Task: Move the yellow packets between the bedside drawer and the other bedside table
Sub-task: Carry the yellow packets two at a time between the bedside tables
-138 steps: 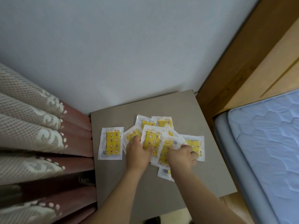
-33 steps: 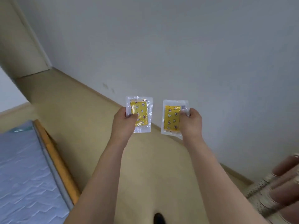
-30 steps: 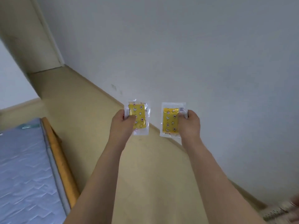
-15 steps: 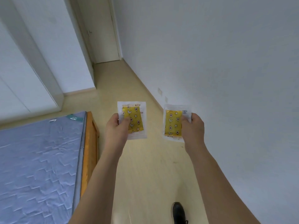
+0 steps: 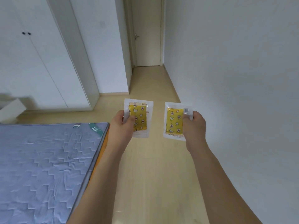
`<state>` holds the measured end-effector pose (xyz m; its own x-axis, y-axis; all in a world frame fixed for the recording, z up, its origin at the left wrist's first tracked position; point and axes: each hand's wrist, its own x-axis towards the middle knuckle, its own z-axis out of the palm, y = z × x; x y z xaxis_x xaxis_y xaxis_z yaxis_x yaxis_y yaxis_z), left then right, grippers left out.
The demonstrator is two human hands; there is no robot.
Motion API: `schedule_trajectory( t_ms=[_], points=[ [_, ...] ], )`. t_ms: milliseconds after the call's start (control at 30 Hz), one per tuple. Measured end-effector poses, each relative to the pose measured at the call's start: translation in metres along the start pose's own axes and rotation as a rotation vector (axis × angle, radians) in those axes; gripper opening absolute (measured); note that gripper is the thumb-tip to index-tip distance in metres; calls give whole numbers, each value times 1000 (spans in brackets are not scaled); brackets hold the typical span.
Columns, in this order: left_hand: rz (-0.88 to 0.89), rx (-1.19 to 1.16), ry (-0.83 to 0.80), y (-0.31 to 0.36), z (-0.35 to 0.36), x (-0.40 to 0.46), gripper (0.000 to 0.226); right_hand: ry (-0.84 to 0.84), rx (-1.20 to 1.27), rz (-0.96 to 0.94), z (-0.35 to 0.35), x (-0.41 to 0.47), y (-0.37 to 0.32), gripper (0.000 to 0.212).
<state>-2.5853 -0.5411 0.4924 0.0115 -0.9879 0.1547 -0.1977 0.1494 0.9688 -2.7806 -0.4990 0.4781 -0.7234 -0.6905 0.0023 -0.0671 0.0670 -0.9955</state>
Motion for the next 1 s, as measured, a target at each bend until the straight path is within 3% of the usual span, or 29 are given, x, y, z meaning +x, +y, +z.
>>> schedule_trajectory(
  t_ms=[233,533,1000],
  points=[
    [-22,-9,102,-49,25,191,13,-104,4,-9,146,163,3,20],
    [-7,-72,101,-43,63,459,15,-102,15,-47,302,369,-58,18],
    [-57,-8,189,-114,153,831,15,-217,65,-2,558,699,-50,17]
  ],
)
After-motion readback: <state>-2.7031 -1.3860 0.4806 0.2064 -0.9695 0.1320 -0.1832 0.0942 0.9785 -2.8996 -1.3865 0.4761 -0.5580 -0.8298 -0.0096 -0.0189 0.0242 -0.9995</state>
